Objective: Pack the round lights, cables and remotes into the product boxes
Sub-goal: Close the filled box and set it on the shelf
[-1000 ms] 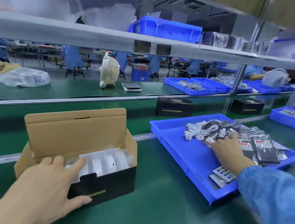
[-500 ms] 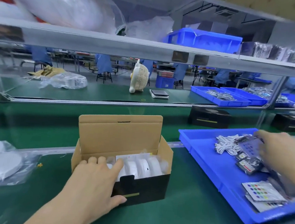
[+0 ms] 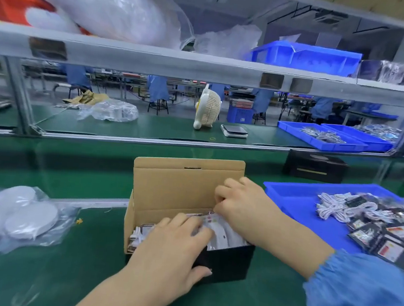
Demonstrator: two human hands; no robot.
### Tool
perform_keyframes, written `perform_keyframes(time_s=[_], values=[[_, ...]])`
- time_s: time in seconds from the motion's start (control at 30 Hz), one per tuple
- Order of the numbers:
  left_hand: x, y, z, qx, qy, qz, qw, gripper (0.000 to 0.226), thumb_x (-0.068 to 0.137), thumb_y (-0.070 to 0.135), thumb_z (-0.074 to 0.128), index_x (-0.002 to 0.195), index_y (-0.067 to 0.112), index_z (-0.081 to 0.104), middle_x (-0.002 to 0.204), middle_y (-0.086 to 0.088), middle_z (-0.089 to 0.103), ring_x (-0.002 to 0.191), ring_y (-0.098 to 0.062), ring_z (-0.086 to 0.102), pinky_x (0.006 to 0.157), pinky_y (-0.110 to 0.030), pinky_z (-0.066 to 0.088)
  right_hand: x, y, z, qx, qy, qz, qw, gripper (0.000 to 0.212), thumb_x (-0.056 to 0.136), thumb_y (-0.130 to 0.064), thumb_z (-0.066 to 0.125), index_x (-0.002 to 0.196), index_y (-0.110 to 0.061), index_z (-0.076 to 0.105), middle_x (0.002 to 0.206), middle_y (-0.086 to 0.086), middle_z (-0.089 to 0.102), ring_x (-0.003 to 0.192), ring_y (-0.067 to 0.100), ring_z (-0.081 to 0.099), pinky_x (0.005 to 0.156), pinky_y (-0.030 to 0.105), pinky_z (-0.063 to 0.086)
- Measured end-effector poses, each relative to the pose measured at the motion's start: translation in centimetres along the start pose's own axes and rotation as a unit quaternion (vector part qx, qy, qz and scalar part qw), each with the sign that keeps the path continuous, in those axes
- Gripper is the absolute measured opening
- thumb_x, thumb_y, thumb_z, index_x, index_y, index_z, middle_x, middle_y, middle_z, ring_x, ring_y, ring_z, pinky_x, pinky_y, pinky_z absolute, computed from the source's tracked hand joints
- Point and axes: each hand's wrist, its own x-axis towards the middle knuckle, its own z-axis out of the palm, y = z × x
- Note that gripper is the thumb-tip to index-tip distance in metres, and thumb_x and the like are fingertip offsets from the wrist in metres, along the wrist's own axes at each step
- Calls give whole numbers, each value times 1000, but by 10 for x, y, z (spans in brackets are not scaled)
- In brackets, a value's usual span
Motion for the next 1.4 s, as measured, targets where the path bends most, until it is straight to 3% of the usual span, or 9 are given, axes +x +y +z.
perform_keyframes(time_s=[0.23,0.43,0.53,0.63,0.73,0.87,0.97,1.13,1.4], values=[[-5,3,-10,10,61,28,998,49,89,61,49,120,24,60,122,1,57,111,-22,53,91,-36,46,6,-20,-4,-17,-90,-16,996,15,90,-7,50,80,-17,48,98,6,59,85,31,63,51,32,23],[-21,-42,-40,-180,424,-87,883,17,96,17,53,104,17,69,96,5,61,91,-9,58,82,-19,43,3,7,-2,270,30,1,962,17,88,-4,60,93,-17,70,96,-7,71,89,13,65,73,27,48],[-28,-64,-32,-387,346,-311,796,30,95,26,63,122,38,57,117,10,60,106,-3,58,96,-23,45,-27,38,13,494,362,214,761,25,90,4,61,102,-16,70,99,-6,71,89,6,68,85,27,53],[-28,-69,-15,-676,95,-335,650,47,82,43,65,126,28,63,126,-1,67,115,-19,64,101,-40,45,-41,33,39,772,169,287,541,43,92,-8,60,130,-29,53,122,-2,68,105,12,68,96,32,51],[-27,-67,-3,-702,61,-280,652,43,73,27,75,114,37,68,119,1,71,110,-19,68,89,-31,50,-39,0,58,873,47,228,428,49,85,-18,63,132,-30,52,120,-2,70,104,12,69,79,18,53],[-30,-67,4,-574,166,-203,776,54,78,-4,74,105,43,69,111,6,74,104,-9,68,84,-14,51,-36,-20,68,816,150,241,504,38,83,7,67,104,-24,64,105,-2,73,104,18,67,81,18,52],[-45,-69,2,-505,177,-145,832,26,75,28,81,100,30,75,111,6,74,111,-11,66,94,-14,47,-49,-23,75,766,215,219,564,8,87,-19,71,91,-24,67,115,-3,69,109,16,63,85,17,50],[-50,-59,1,-474,176,-155,849,29,78,51,62,95,29,69,117,8,71,113,-8,63,96,-23,46,-70,-32,75,774,156,160,592,51,82,-68,53,113,-28,60,141,-8,51,135,14,42,95,35,40],[-53,-57,-3,-431,168,-113,879,29,80,42,67,105,28,71,123,5,67,119,-14,60,99,-22,44,-72,-39,71,713,221,159,646,22,84,-37,60,105,-31,64,133,-10,57,126,11,51,92,11,41]])
